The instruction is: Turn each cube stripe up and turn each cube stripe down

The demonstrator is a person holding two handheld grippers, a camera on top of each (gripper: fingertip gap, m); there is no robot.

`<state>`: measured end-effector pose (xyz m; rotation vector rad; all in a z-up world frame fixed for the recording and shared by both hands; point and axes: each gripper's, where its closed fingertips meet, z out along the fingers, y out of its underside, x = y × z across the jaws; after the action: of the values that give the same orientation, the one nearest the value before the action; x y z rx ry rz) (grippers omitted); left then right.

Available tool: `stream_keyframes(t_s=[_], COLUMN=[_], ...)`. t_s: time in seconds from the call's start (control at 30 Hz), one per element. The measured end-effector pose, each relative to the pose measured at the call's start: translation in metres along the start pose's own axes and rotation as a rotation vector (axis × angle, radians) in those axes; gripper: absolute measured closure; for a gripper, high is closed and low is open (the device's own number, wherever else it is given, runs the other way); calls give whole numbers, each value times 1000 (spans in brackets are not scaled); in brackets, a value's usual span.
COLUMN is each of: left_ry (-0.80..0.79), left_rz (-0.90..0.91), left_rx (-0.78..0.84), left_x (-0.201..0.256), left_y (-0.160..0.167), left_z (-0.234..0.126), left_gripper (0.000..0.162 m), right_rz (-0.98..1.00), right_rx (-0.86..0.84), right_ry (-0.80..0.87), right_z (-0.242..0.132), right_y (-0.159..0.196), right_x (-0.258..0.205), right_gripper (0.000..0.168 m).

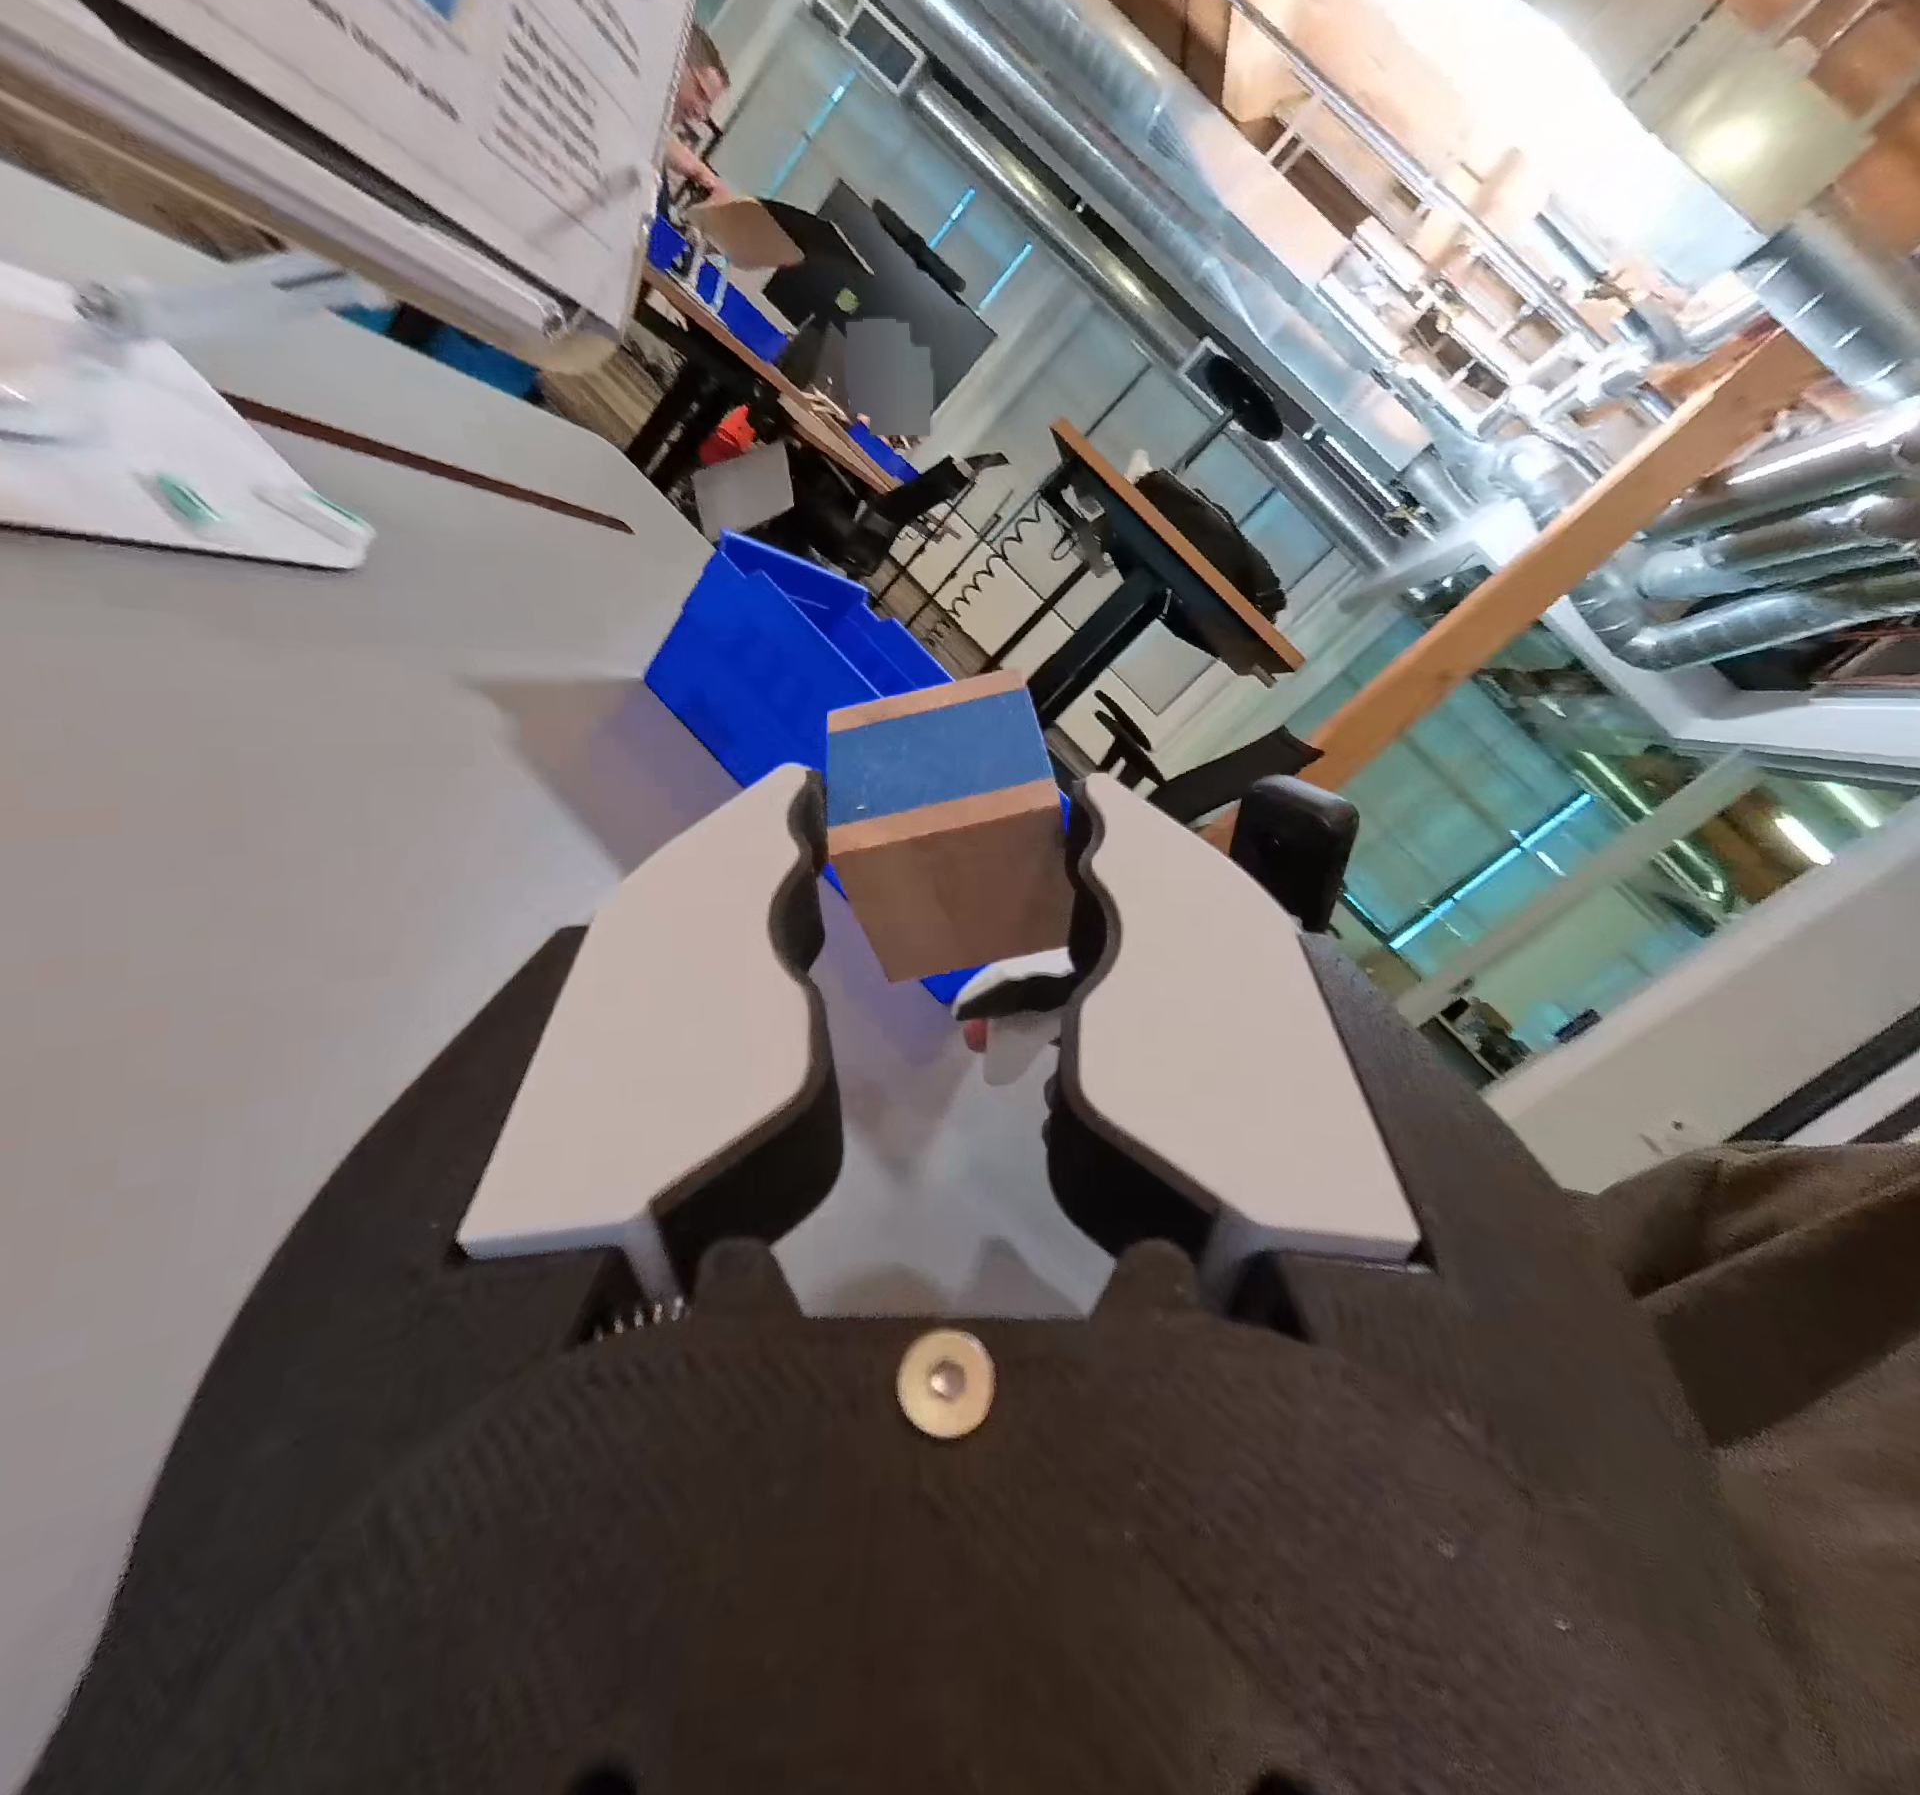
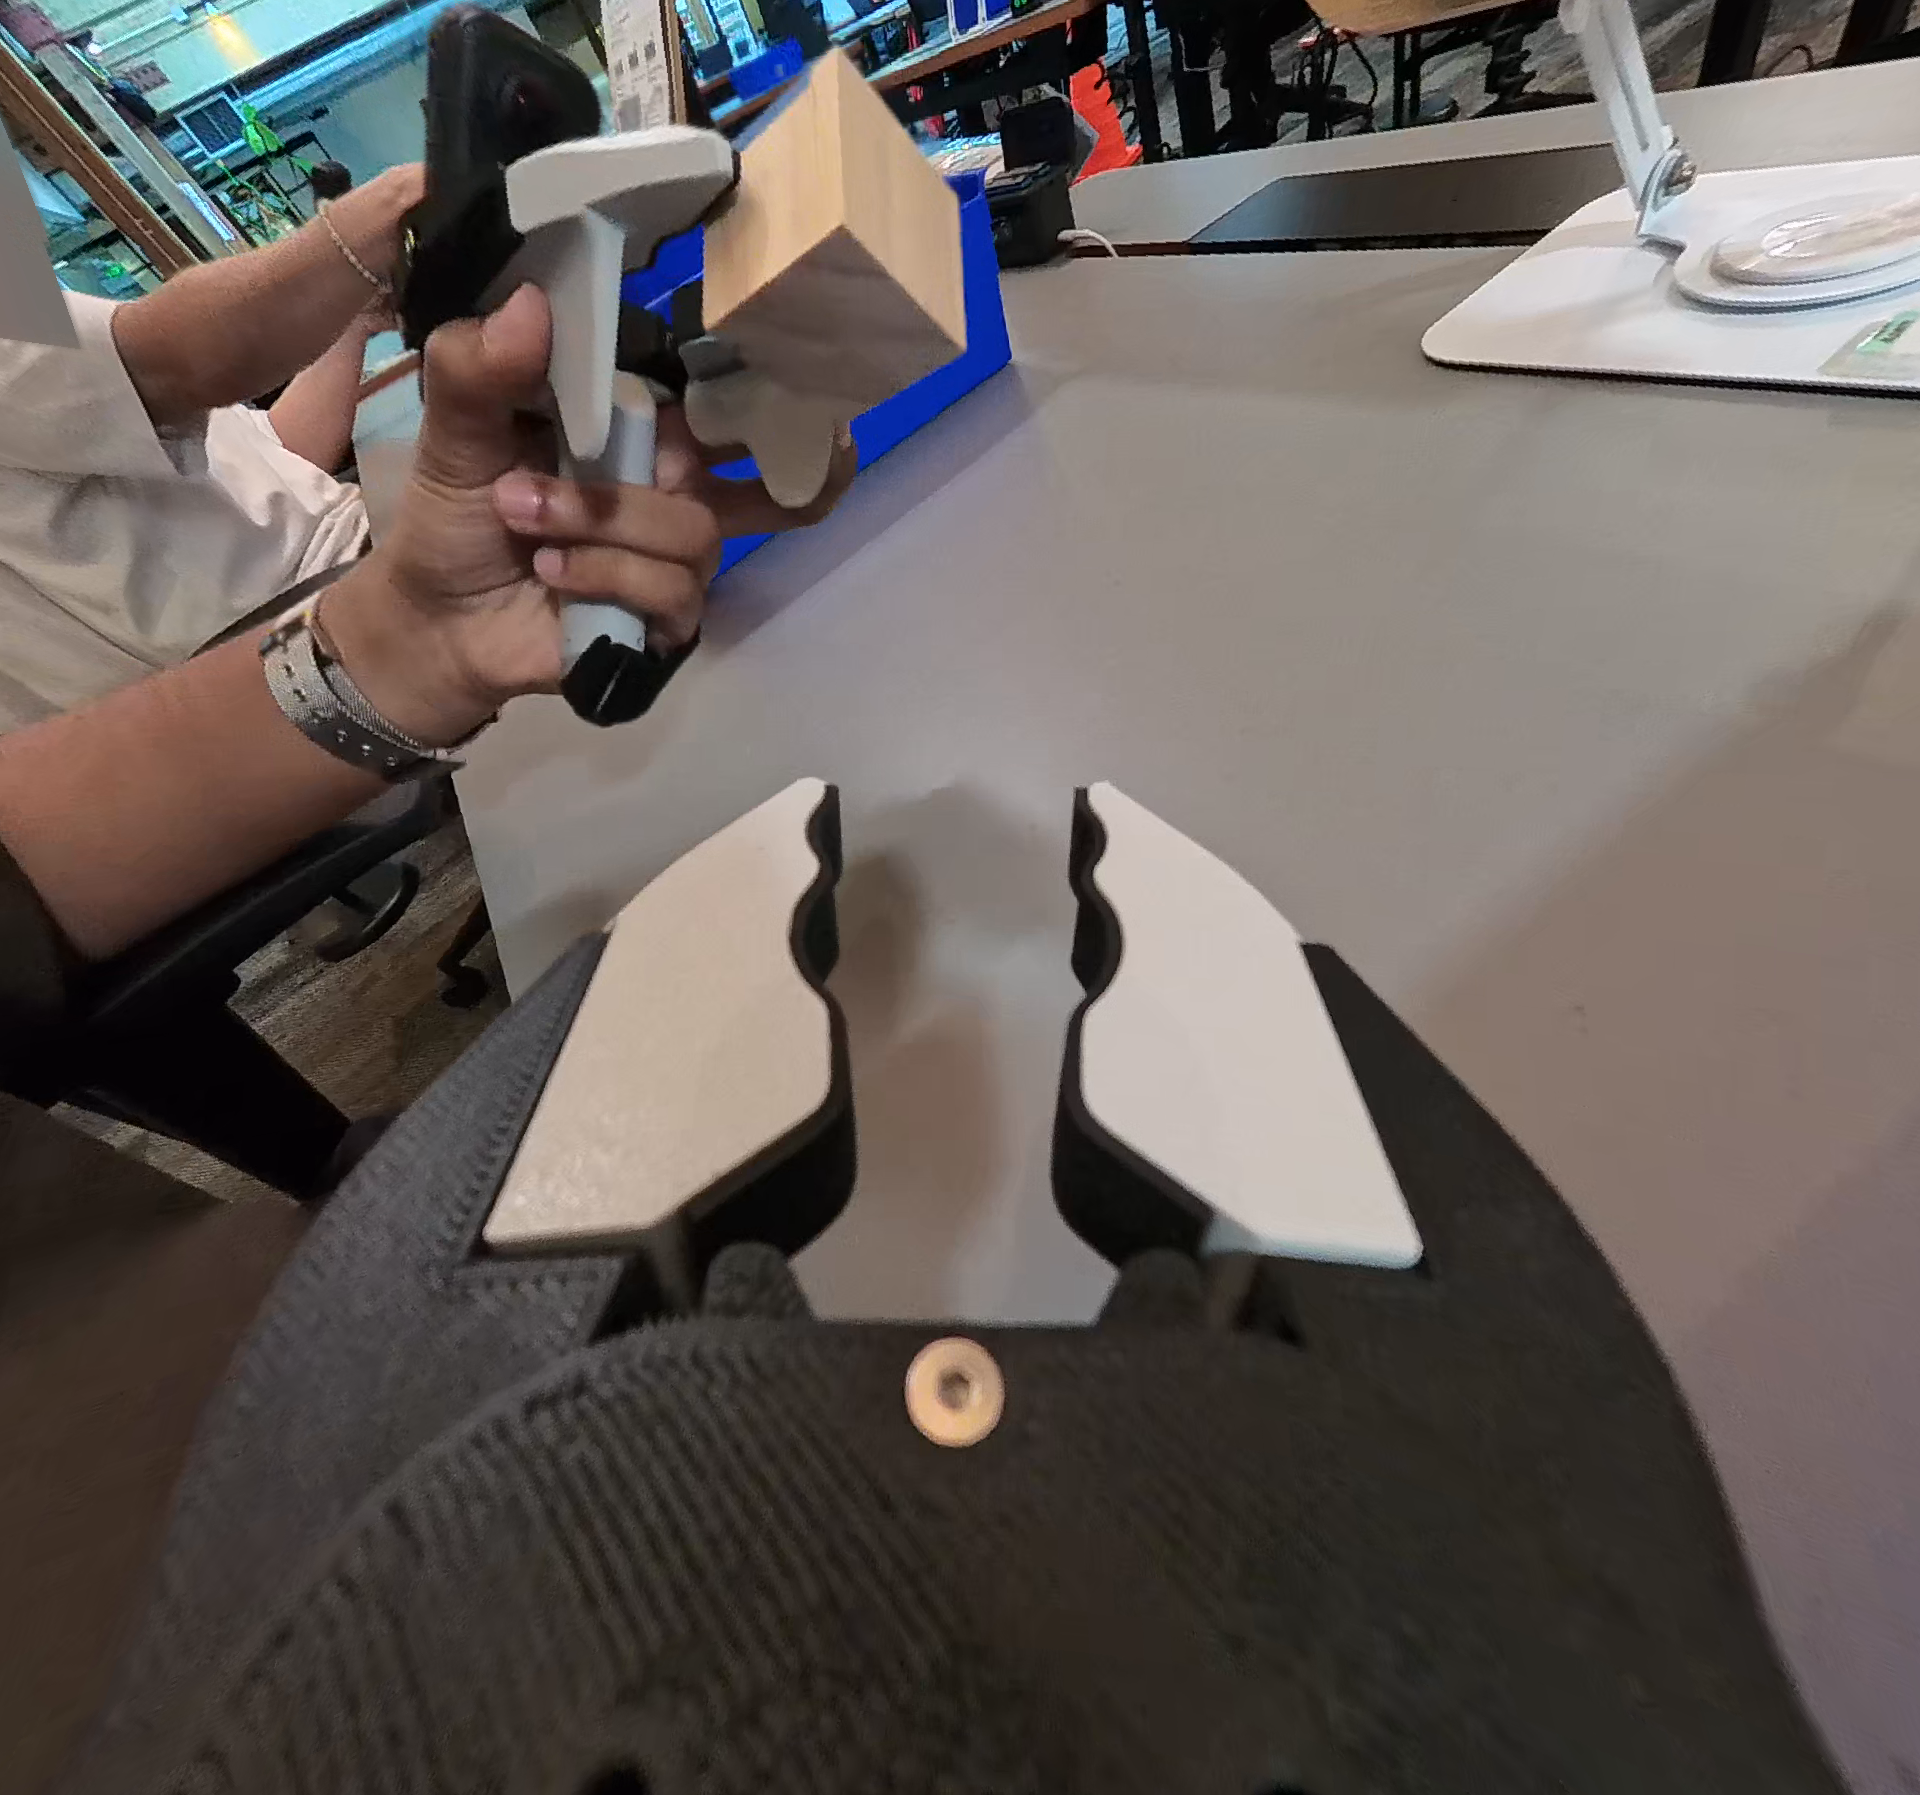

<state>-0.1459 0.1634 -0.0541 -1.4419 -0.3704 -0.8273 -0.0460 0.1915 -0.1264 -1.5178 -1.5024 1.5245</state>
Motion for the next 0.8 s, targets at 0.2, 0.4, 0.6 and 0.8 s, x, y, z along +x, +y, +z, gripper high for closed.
stream_keyframes(t_s=[0.2, 0.4, 0.6, 0.8], left_ry=[18, 32, 43, 68], left_rz=[-45, -91, -82, -80], left_rx=[1, 31, 0, -34], left_x=[-4, -8, -6, 0], left_y=[5, 0, 7, 13], left_z=[0, -5, -3, 0], left_gripper=[118, 118, 118, 118], right_rz=[21, 22, 18, 18], right_rx=[0, -5, -10, -10], right_ry=[-4, -5, -3, -4], right_z=[1, 2, 2, 2], right_y=[0, 1, 2, 2], right_x=[1, 2, 1, 1], right_gripper=[125, 125, 125, 125])
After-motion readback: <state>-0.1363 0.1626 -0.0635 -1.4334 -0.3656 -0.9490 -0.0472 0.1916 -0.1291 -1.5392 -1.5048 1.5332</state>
